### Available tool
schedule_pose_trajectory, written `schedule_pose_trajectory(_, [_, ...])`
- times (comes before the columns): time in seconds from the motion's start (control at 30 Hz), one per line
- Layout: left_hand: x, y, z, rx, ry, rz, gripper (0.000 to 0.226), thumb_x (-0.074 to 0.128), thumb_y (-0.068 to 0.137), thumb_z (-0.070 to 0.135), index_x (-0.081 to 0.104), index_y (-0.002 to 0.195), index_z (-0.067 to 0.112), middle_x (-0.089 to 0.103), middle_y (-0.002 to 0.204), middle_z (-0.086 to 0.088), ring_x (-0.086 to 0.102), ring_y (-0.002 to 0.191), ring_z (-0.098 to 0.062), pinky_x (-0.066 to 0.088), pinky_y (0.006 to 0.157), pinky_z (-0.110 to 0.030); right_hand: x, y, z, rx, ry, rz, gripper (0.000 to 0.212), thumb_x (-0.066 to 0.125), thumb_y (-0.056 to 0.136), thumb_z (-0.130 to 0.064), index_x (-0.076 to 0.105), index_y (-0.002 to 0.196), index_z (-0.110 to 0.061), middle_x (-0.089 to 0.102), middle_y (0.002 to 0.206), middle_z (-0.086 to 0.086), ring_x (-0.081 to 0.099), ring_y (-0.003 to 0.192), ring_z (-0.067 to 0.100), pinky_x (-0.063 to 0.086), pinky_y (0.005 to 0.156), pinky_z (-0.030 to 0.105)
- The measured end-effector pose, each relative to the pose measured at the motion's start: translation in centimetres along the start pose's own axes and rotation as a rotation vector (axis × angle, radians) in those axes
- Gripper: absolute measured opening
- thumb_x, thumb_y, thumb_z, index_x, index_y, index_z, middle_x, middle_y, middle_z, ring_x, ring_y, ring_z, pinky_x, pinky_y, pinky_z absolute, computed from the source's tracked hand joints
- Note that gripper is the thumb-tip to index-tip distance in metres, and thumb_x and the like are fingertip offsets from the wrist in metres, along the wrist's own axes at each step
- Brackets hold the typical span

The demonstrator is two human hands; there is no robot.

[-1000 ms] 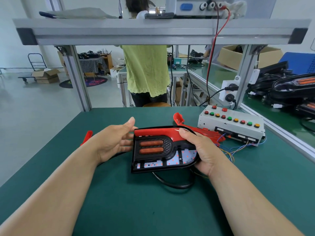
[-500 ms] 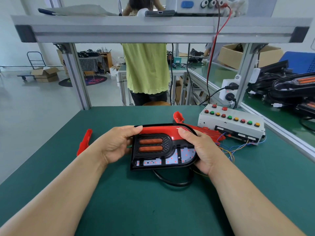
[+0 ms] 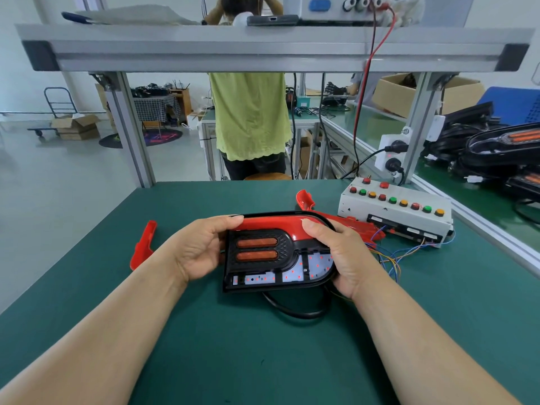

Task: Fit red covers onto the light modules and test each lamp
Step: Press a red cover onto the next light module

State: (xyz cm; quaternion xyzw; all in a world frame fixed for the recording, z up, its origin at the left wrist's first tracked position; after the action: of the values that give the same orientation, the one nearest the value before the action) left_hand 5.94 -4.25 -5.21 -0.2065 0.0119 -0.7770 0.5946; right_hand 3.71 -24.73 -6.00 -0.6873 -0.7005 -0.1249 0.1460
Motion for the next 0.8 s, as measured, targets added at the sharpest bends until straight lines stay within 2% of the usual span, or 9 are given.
schedule_pose_trajectory(0.17, [0.46, -0.05, -0.04, -0.008, -0.029, -0.051, 0.042, 0.060, 0.083, 0.018, 0.066, 0.119, -0.002, 0.070, 0.117, -0.022, 0.070, 0.104, -0.034, 0.061, 0.079, -0.046, -0.03, -0.09, -0.11, -0.002, -0.008, 0.005, 0.043, 0.087, 0.059, -0.029, 0.079, 0.097, -0.011, 0.076, 0.100, 0.019, 0.074, 0.083, 0.033, 0.059, 0.071, 0.040])
schedule_pose_trajectory(0.23, [0.13, 0.03, 0.10, 0.004, -0.023, -0.017, 0.046, 0.062, 0.081, 0.017, 0.064, 0.122, -0.003, 0.069, 0.119, -0.022, 0.068, 0.108, -0.035, 0.059, 0.085, -0.049, 0.01, -0.12, -0.18, 0.002, -0.012, 0.004, 0.041, 0.086, 0.059, -0.029, 0.079, 0.096, -0.011, 0.076, 0.099, 0.019, 0.074, 0.082, 0.033, 0.060, 0.070, 0.039])
schedule_pose_trajectory(0.37, [-0.30, 0.09, 0.14, 0.011, -0.012, 0.044, 0.056, 0.065, 0.077, 0.014, 0.059, 0.129, -0.005, 0.062, 0.129, -0.025, 0.058, 0.123, -0.041, 0.046, 0.104, -0.056, -0.02, -0.18, -0.24, 0.006, -0.016, 0.009, 0.035, 0.085, 0.061, -0.027, 0.079, 0.094, -0.013, 0.076, 0.098, 0.019, 0.074, 0.081, 0.032, 0.060, 0.069, 0.039])
schedule_pose_trajectory(0.47, [-0.29, 0.14, 0.24, 0.021, -0.006, 0.055, 0.055, 0.065, 0.076, 0.013, 0.060, 0.128, -0.006, 0.063, 0.127, -0.026, 0.060, 0.121, -0.041, 0.049, 0.099, -0.055, -0.01, -0.24, -0.26, 0.009, -0.021, 0.013, 0.034, 0.084, 0.062, -0.026, 0.079, 0.093, -0.014, 0.076, 0.097, 0.018, 0.074, 0.081, 0.032, 0.060, 0.069, 0.038])
schedule_pose_trajectory(0.7, [-0.39, 0.00, 0.49, 0.062, 0.060, 0.071, 0.054, 0.067, 0.075, 0.016, 0.063, 0.124, -0.005, 0.064, 0.125, -0.026, 0.059, 0.122, -0.042, 0.045, 0.104, -0.057, 0.02, -0.40, -0.37, 0.004, -0.033, 0.021, 0.032, 0.085, 0.060, -0.028, 0.080, 0.089, -0.014, 0.076, 0.096, 0.018, 0.075, 0.080, 0.031, 0.059, 0.068, 0.037])
schedule_pose_trajectory(0.8, [-0.37, -0.04, 0.57, 0.078, 0.077, 0.071, 0.053, 0.067, 0.076, 0.016, 0.063, 0.123, -0.007, 0.064, 0.124, -0.027, 0.061, 0.118, -0.042, 0.050, 0.099, -0.054, 0.03, -0.47, -0.45, -0.002, -0.035, 0.029, 0.036, 0.085, 0.060, -0.029, 0.079, 0.091, -0.012, 0.076, 0.096, 0.018, 0.075, 0.080, 0.032, 0.060, 0.067, 0.037])
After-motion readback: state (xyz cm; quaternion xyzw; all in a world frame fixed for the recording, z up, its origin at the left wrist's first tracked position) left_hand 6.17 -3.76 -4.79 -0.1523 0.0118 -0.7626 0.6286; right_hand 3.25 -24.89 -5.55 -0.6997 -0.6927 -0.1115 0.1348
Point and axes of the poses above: each hand's wrist, its own y-axis towards the middle knuckle, its own x-axis out of the palm, z = x × y, the point moved 7 cm from there along y, towards the middle knuckle
